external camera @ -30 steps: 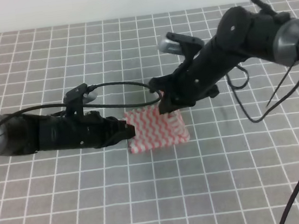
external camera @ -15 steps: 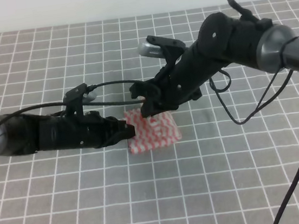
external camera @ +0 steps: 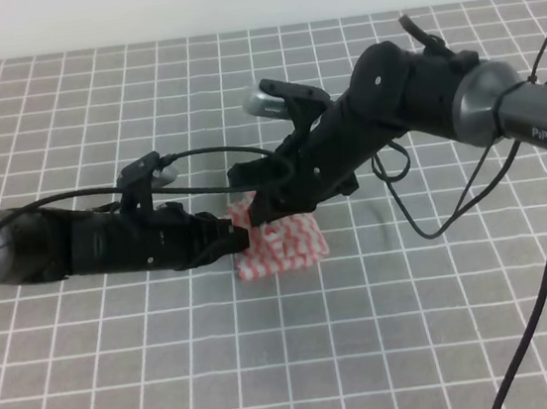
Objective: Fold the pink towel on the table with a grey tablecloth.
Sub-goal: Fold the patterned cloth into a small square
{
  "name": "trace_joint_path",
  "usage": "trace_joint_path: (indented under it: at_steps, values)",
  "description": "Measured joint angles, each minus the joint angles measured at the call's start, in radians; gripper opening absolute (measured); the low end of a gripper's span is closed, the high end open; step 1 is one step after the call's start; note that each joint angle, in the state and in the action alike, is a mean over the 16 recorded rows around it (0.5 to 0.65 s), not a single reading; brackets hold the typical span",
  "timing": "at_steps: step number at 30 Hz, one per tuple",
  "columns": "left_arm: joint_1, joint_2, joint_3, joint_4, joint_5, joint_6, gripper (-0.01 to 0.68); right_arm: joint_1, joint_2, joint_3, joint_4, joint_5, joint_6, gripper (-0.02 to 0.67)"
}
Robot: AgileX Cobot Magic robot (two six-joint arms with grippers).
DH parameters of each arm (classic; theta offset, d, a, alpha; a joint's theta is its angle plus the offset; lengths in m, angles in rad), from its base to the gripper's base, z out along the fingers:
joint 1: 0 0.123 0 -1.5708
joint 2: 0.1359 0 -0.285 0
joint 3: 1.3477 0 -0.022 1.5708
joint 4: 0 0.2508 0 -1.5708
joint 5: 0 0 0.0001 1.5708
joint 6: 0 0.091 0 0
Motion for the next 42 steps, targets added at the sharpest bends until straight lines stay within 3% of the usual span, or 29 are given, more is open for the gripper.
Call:
trace_joint_path:
  at_steps: [42]
  values:
    - [0.001,0.000,-0.001,0.004,0.000,-0.002,-0.004,0.001,0.074,-0.040,0.026,-0.017,-0.028,-0.011]
